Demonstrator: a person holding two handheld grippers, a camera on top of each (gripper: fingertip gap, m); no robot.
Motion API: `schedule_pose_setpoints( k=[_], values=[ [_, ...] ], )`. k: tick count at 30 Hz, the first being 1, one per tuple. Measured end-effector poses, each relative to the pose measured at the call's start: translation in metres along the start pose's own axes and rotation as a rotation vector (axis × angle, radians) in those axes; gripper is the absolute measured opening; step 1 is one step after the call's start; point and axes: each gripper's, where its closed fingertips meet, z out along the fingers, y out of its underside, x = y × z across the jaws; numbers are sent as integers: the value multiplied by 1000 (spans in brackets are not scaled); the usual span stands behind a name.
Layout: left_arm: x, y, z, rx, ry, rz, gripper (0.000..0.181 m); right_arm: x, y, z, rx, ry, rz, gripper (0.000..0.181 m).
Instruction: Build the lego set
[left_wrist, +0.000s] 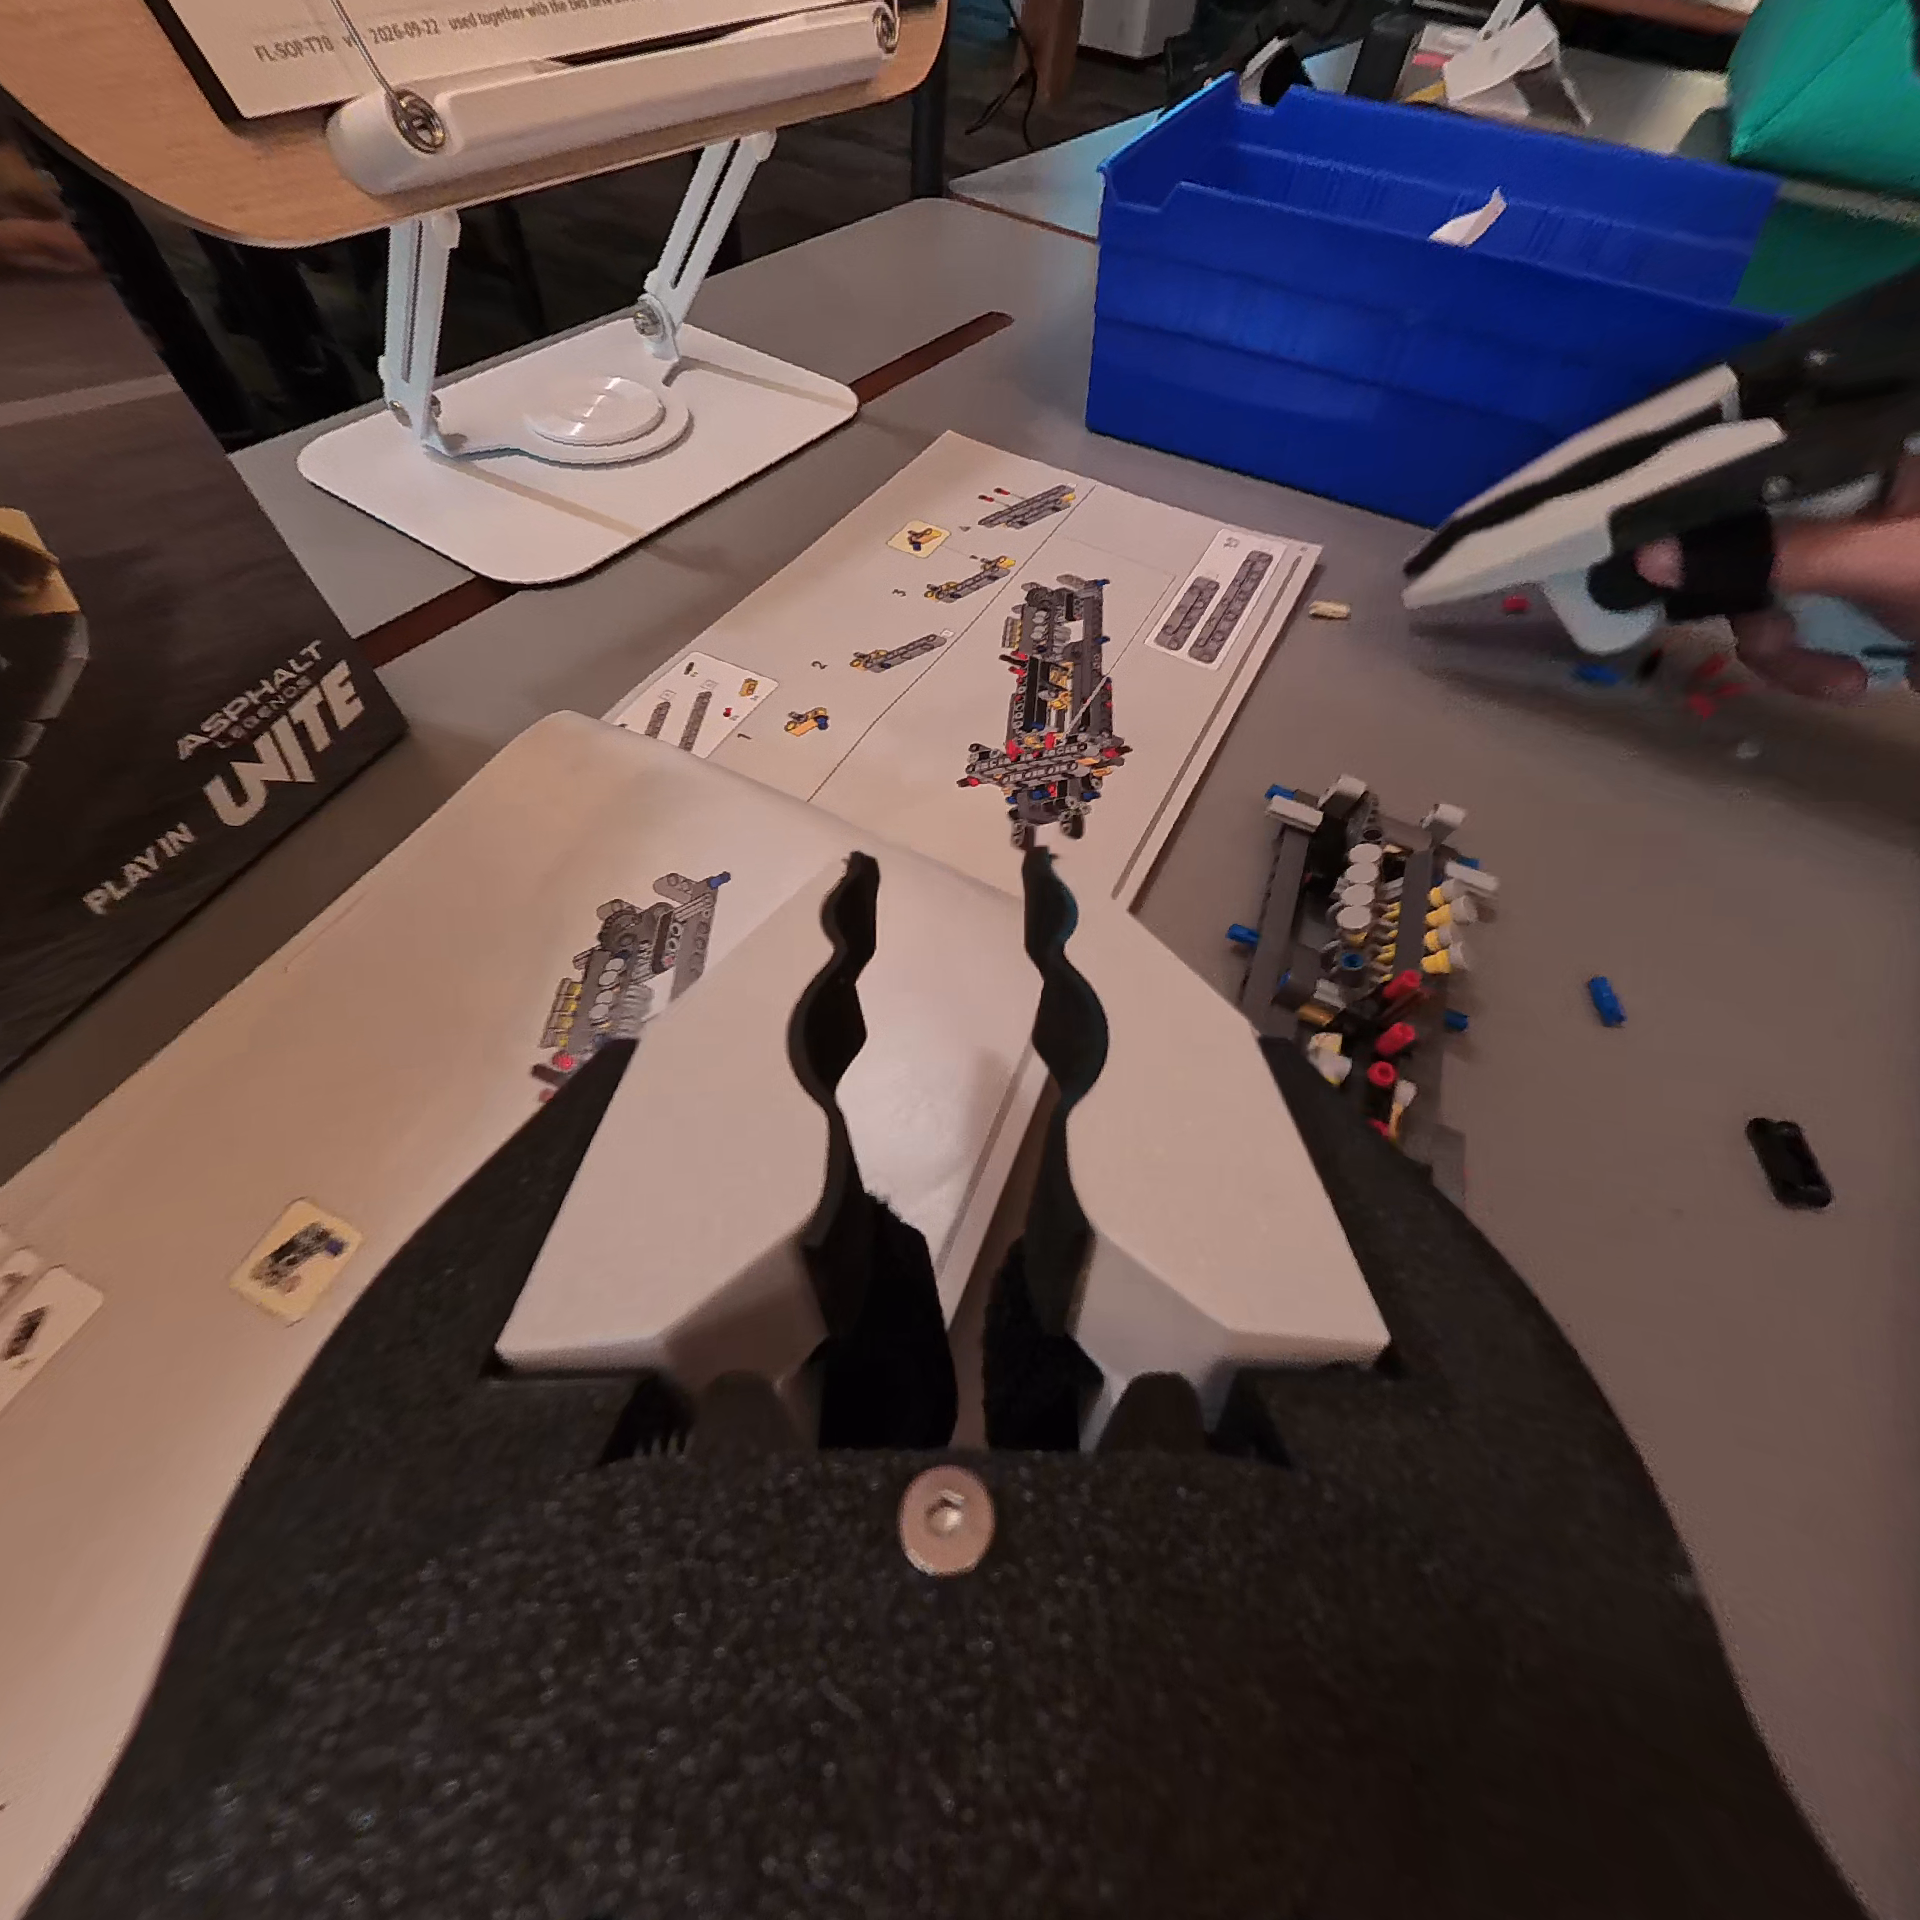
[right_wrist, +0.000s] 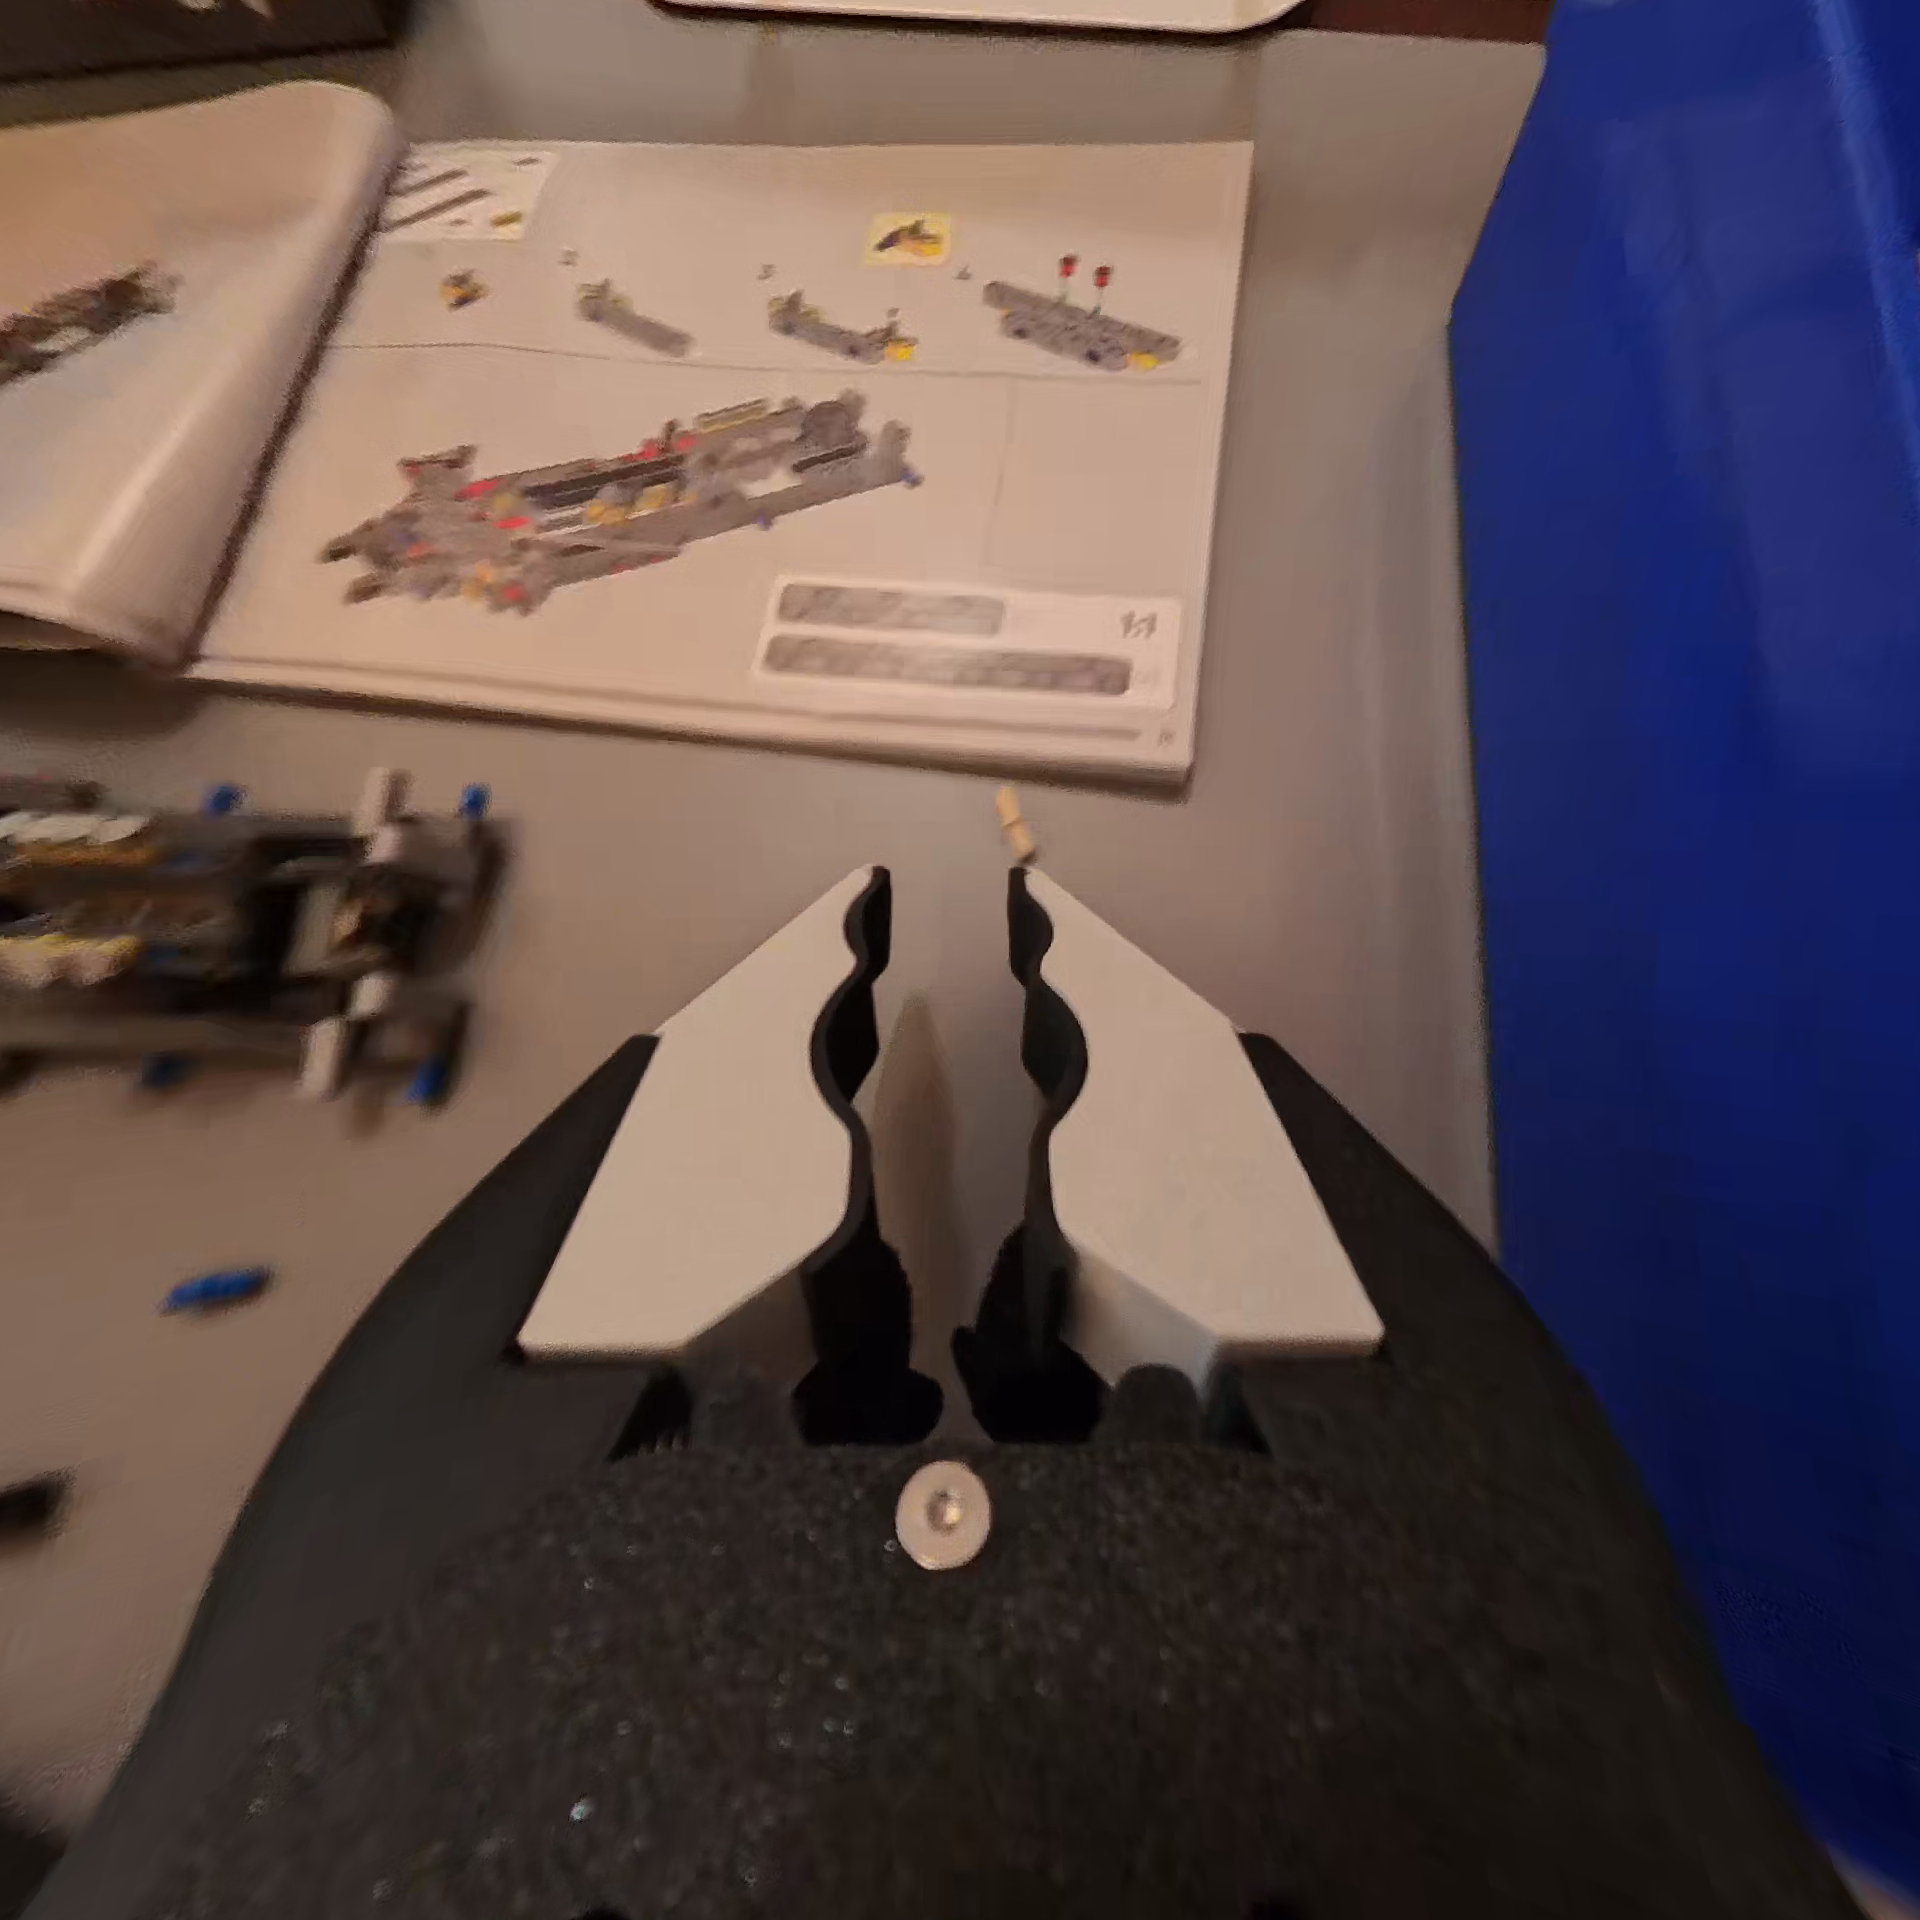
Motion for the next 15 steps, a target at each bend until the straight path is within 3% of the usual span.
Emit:
schedule_pose_setpoints(
  k=[4, 11, 13, 15],
  values=[
    [-9, 4, -6, -37, -61, 84, 27, 14, 0, 26, -83, 49, -59, 25],
    [-24, 4, -14, -57, -129, 154, 27, 13, 3, 29, -97, 31, -68, 4],
    [-33, 3, -19, -58, -161, 165, 26, -5, -3, 20, -63, -35, -77, 4],
    [-45, 5, -25, -70, -188, 140, 26, -46, -3, 3, -56, -174, -126, 4]
  ],
)
